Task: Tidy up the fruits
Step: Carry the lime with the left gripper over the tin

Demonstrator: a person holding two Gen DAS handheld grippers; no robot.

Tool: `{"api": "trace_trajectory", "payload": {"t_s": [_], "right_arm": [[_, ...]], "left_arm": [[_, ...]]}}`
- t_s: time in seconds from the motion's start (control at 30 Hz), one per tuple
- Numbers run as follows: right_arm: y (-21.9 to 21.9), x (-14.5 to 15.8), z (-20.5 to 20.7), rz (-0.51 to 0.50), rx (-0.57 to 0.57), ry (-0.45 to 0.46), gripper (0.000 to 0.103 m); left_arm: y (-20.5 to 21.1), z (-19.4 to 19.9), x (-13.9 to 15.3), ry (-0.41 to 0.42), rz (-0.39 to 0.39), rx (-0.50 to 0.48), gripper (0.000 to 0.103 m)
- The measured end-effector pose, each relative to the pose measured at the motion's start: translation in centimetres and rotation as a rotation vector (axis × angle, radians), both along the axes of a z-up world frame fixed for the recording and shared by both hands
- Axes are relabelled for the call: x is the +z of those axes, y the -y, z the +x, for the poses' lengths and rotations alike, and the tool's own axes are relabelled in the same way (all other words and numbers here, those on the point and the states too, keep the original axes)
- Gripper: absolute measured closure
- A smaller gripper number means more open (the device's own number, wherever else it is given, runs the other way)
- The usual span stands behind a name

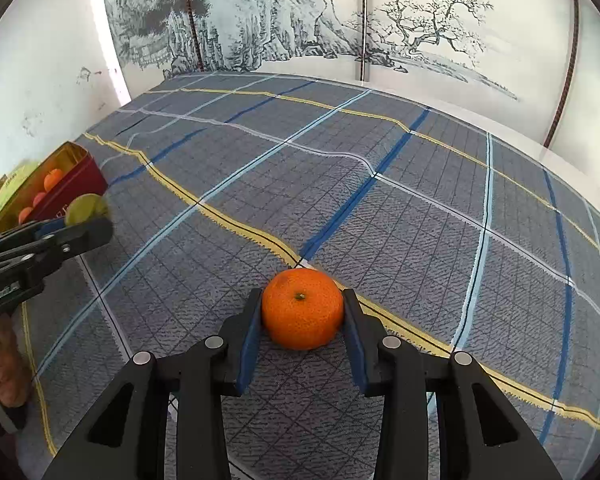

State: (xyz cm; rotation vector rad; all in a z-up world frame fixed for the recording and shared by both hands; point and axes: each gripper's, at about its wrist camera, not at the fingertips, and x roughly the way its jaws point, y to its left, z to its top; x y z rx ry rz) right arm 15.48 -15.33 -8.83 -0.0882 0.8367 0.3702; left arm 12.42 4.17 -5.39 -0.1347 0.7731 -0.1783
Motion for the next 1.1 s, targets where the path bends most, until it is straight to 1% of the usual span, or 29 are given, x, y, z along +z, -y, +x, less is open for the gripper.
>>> {"api": "trace_trajectory", "payload": {"t_s": [0.1, 0.3, 0.43, 0.5, 0.83, 1.1], "right_arm": [[0.0, 0.0, 0.0, -0.009, -0.01, 0.002, 0.064], [0.2, 0.0, 0.1, -0.018, -0.039, 0.001, 0.064], [0.1, 0.0, 0.1, -0.031, -0.044, 0.004, 0.064], [0.1, 0.0, 0.2, -0.034, -0.046, 0.004, 0.064], [0.2, 0.1, 0.3, -0.045, -0.067, 0.005, 0.064], [0.2, 0.1, 0.4, -0.048, -0.072, 0.005, 0.064]], "left_arm": [[-0.3, -1.2, 1.1, 0.02, 0.0, 0.005, 0.07], [-1.4, -3.5, 3.6, 0.072, 0.041, 0.023, 0.07], [-1.9, -4.6, 4.6, 0.095, 0.081, 0.038, 0.07], [-2.2, -5.0, 4.9, 0.102, 0.098, 0.044, 0.07], [-3.8, -6.7, 5.5, 0.119, 0.133, 0.06, 0.07], [-5.7, -7.3, 5.3, 0.116, 0.137, 0.088, 0.07]]}}
